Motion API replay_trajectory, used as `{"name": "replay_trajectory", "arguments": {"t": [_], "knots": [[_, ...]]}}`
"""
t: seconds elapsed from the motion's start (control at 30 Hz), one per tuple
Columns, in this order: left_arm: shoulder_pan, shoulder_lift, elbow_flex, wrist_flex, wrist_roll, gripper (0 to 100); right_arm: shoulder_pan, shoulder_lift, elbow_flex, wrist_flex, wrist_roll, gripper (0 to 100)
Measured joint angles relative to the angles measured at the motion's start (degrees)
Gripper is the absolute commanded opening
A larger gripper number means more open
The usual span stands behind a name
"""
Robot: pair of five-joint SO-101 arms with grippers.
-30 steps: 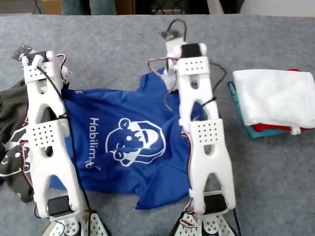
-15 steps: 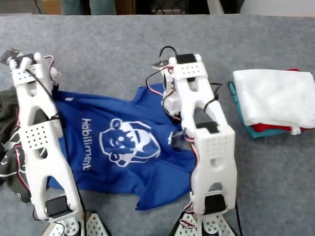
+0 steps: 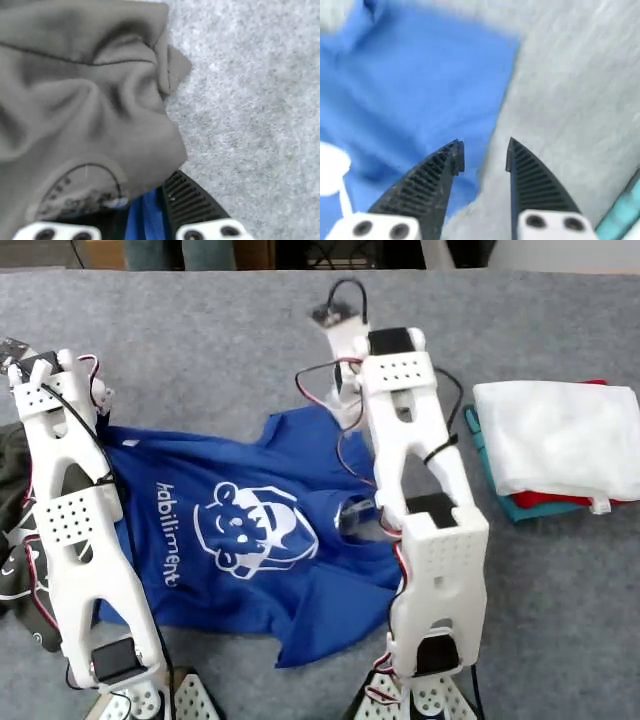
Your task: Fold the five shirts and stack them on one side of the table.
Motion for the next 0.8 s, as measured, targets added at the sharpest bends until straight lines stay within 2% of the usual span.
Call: {"name": "replay_trajectory", "arguments": {"t": [0.17, 0.43, 0.63, 0.73, 0.8], "knots": [[0.0, 1.3, -1.0, 0.0, 0.0, 3, 0.0, 11.8, -10.5, -4.1, -3.0, 16.0], [0.0, 1.6, -1.4, 0.0, 0.0, 3, 0.0, 33.0, -36.1, -1.6, -6.1, 16.1], [0.0, 1.8, -1.5, 0.0, 0.0, 3, -0.4, 41.2, -49.1, 2.6, -6.9, 23.8], [0.0, 1.8, -1.5, 0.0, 0.0, 3, -0.4, 41.6, -50.2, 4.2, -7.0, 20.4], [0.0, 1.9, -1.5, 0.0, 0.0, 3, -0.5, 41.6, -50.5, 5.2, -7.0, 14.1]]}}
